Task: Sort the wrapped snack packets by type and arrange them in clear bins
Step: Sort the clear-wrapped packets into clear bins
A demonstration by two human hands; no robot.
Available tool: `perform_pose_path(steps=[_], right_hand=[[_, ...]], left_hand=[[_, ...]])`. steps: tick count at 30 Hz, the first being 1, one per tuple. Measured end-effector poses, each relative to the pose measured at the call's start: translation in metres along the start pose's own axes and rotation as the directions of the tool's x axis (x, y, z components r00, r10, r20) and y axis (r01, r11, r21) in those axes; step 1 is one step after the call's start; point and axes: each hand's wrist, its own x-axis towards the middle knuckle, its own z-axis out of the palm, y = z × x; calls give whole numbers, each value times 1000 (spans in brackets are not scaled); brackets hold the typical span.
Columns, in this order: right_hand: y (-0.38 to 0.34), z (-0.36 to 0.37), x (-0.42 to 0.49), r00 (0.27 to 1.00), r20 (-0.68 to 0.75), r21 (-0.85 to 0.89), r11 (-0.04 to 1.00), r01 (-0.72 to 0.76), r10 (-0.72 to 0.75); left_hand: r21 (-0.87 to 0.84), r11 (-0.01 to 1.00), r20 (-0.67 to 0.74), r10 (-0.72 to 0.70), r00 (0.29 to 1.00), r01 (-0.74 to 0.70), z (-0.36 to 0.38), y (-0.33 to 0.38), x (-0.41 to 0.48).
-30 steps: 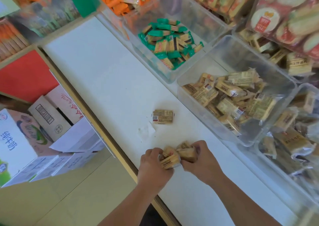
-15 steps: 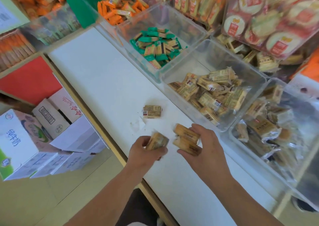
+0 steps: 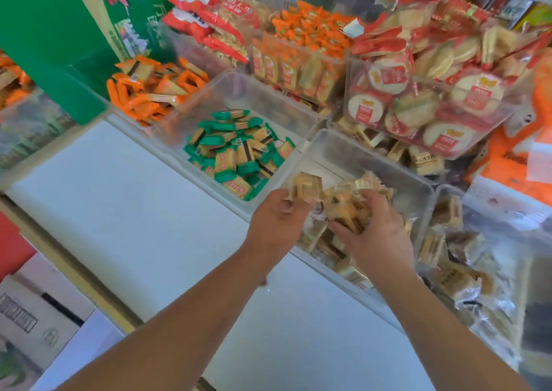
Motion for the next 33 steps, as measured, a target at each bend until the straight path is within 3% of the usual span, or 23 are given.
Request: perform_pose_path(steps=[3, 7, 9, 11, 12, 15, 17, 20, 23, 25, 27, 29, 30, 32, 33], right_hand=[[-8, 12, 16, 996, -84, -61, 998, 17, -22], [-33, 37, -8, 896, -297, -3, 939, 345, -330], [-53, 59, -38, 921, -168, 157, 913, 377, -351], [-59, 92, -63, 962, 108, 292, 933, 209, -249], [-56, 112, -71, 948, 243, 256, 956, 143, -207], [-36, 157, -75, 864, 473, 45, 984, 171, -172], [-30, 171, -72, 825, 544, 0, 984, 180, -151], [-25, 181, -67, 822, 546, -89, 964, 250, -163], [-27, 183, -64, 817, 553, -160, 942, 294, -161], [-35, 174, -67, 813, 581, -116, 987, 113, -25], [-48, 154, -67, 767, 620, 65, 964, -258, 163], [-57, 133, -65, 687, 678, 262, 787, -559, 262], [-61, 121, -65, 636, 726, 348, 658, -668, 262], [-66, 99, -66, 580, 783, 457, 423, -782, 227], [-68, 90, -67, 576, 792, 485, 366, -794, 201]], left_hand=[[41, 998, -53, 50, 997, -47, -35, -30, -4], [263, 961, -138, -54, 989, 90, -82, -109, -13], [395, 902, -109, -145, 983, 177, -90, -141, -15], [482, 857, -81, -160, 984, 179, -92, -163, -14], [515, 841, -64, -154, 986, 165, -92, -169, -12], [591, 803, 47, -128, 991, 76, -89, -180, -2], [595, 803, 104, -111, 988, 28, -88, -185, 1], [581, 814, 169, -96, 981, -21, -92, -191, 2], [492, 869, 170, -149, 974, 47, -97, -197, -4], [284, 939, 120, -237, 964, 196, -98, -190, -7], [16, 946, 58, -325, 944, 325, -102, -171, -9], [-178, 923, 44, -338, 940, 340, -111, -145, -12], [-193, 930, 47, -308, 950, 312, -115, -133, -14], [-144, 956, 74, -247, 966, 256, -115, -114, -19], [-119, 963, 92, -231, 969, 241, -112, -106, -22]])
